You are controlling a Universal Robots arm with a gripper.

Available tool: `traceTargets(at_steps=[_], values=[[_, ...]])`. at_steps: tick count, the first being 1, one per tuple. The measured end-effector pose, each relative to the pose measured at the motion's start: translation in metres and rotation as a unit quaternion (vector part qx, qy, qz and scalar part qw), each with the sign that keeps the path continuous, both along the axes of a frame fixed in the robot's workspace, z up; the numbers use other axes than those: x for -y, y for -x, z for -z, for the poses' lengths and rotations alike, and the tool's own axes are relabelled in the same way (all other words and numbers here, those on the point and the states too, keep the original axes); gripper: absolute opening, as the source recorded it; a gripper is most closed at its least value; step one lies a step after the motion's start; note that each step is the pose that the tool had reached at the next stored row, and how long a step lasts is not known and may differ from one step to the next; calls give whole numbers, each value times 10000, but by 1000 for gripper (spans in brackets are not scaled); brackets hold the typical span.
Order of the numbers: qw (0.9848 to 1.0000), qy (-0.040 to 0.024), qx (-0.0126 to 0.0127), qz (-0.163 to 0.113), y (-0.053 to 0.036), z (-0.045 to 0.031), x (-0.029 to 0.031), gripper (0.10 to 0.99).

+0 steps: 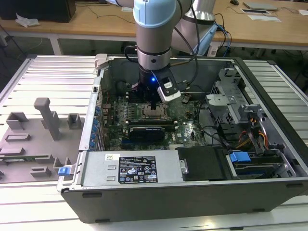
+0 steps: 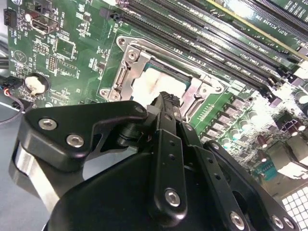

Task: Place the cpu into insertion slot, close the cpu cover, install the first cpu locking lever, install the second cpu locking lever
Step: 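Install the second cpu locking lever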

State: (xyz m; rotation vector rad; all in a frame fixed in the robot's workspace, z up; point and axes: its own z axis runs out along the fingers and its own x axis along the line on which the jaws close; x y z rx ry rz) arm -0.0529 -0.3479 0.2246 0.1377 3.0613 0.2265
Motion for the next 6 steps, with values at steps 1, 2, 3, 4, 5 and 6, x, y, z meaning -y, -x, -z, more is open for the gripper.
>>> traceTargets(at_steps=[1,2,3,4,5,6], values=[[10000,0,0,0,0,0,0,106],[10000,1,0,0,0,0,0,106],[10000,1,0,0,0,0,0,106],[10000,2,0,0,0,0,0,106],[10000,3,0,0,0,0,0,106],[10000,3,0,0,0,0,0,106]])
